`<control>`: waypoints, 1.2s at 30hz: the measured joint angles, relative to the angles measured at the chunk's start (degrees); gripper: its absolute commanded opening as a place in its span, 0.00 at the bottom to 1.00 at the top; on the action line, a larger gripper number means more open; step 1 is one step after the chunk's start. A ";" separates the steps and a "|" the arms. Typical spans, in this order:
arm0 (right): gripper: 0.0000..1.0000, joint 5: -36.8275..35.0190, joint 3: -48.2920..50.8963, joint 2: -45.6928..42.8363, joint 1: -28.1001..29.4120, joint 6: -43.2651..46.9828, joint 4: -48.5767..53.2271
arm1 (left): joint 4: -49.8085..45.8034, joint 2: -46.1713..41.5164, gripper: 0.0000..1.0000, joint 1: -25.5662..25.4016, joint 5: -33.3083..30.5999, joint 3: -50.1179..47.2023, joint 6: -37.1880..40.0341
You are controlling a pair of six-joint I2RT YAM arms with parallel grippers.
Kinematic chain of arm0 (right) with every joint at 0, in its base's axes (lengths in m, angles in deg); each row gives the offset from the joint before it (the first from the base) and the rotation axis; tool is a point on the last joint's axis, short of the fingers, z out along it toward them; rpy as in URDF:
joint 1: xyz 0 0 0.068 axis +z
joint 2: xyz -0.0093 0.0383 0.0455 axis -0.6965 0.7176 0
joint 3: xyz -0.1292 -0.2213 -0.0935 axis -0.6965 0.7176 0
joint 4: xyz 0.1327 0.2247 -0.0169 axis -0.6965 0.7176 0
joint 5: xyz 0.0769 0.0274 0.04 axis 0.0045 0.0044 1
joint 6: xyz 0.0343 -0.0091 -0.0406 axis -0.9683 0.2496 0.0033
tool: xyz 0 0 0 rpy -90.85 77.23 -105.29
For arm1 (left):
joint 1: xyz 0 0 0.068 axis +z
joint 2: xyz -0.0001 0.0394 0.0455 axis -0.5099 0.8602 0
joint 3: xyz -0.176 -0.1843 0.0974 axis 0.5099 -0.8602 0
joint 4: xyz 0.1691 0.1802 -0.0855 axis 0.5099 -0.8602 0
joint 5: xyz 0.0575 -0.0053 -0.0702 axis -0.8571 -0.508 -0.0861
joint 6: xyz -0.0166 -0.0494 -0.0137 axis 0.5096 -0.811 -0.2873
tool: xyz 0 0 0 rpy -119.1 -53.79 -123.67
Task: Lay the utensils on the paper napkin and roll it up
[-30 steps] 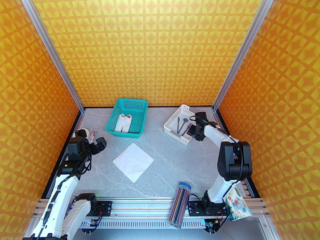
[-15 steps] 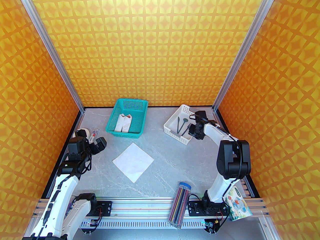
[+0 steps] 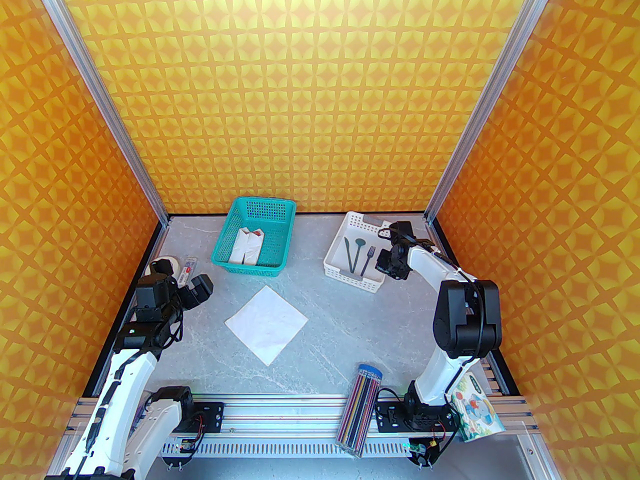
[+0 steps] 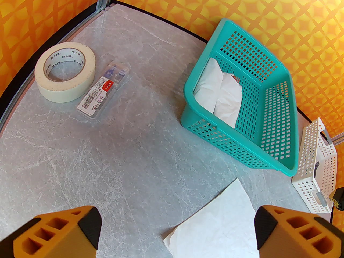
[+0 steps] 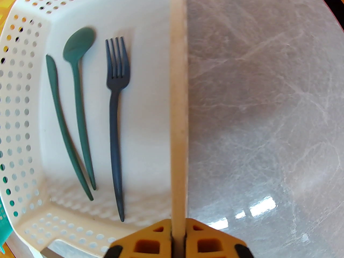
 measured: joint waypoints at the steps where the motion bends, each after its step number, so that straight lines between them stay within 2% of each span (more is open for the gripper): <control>1: 0.08 0.52 -0.17 0.00 -0.02 0.68 0.11 | 0.00 -0.02 0.99 0.00 0.00 0.00 0.00; 12: 0.06 6.29 -1.57 0.26 -0.04 11.02 2.36 | -0.20 -0.28 0.99 0.00 0.02 0.00 0.00; 19: 0.05 6.54 -4.55 2.82 -0.04 18.32 3.82 | -1.03 -0.28 0.99 0.00 0.00 0.02 0.26; 29: 0.28 4.87 -7.98 5.57 -0.04 24.15 5.68 | -2.86 -0.28 0.99 0.00 0.02 1.11 2.32; 36: 0.36 2.62 -9.64 4.09 -0.04 24.11 8.11 | -3.65 -0.28 0.99 0.00 0.09 3.37 4.17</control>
